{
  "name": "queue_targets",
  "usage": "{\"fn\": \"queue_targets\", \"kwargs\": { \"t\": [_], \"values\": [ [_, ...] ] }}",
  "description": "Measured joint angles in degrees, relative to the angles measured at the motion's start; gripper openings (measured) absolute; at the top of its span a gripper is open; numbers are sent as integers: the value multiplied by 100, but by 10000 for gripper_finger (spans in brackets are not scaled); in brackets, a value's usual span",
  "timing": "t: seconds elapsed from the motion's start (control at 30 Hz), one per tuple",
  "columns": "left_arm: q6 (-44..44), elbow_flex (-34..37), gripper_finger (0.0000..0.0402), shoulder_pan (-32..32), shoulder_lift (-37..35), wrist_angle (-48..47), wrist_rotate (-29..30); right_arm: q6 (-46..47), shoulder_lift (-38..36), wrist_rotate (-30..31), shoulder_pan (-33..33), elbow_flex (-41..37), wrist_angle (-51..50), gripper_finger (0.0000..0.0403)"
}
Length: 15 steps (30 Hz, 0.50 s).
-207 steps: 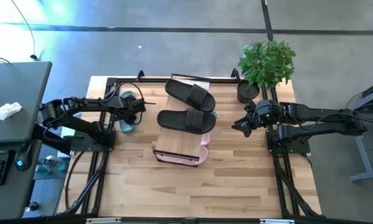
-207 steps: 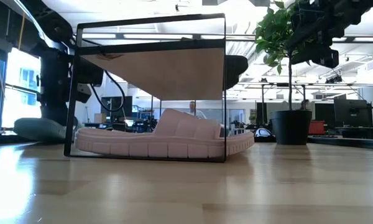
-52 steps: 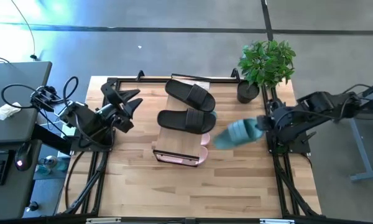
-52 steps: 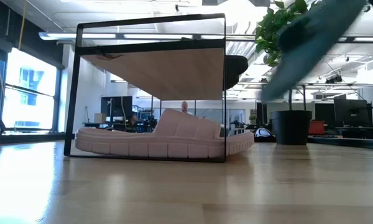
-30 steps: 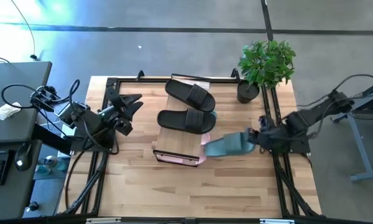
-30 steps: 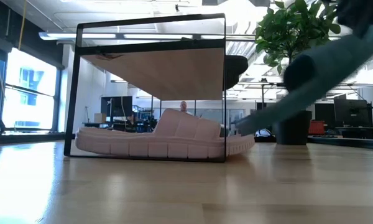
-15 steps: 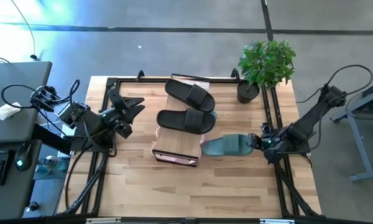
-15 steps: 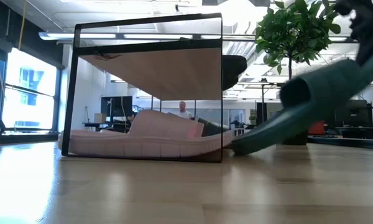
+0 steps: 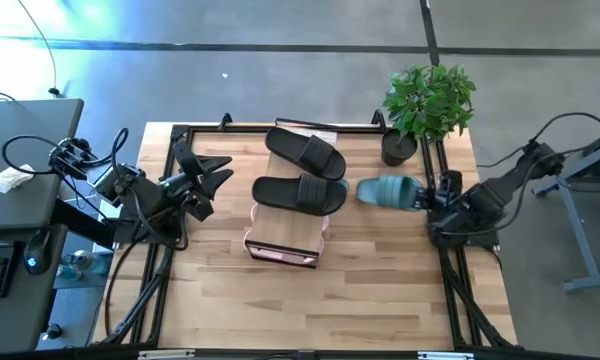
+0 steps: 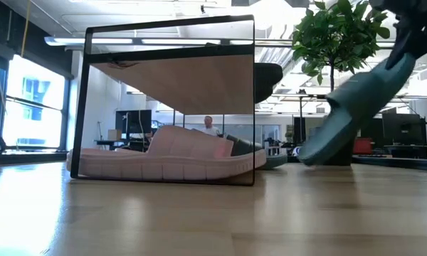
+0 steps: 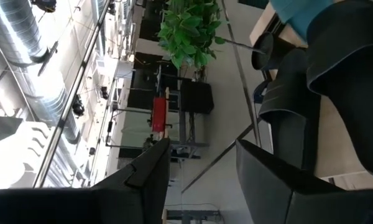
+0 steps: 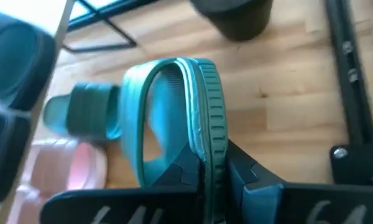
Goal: Pick and place slides into the shelf
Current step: Put the green slide under the shelf
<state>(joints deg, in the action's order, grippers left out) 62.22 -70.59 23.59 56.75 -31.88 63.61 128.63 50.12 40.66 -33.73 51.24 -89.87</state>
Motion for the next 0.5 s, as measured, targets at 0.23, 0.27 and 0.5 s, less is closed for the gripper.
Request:
{"fn": "queue_targets", "kwargs": {
  "t": [0.23,0.27,0.5],
  "values": [
    [-99,0,164,1,-2,-2,0,60,-76,770,790,-591,384,3],
    [-98,0,163,0,-2,-3,0,54,-87,856,922,-712,536,3],
    [-120,0,154,1,-2,-17,1,-138,-373,972,1407,-1905,2647,3]
  ]
}}
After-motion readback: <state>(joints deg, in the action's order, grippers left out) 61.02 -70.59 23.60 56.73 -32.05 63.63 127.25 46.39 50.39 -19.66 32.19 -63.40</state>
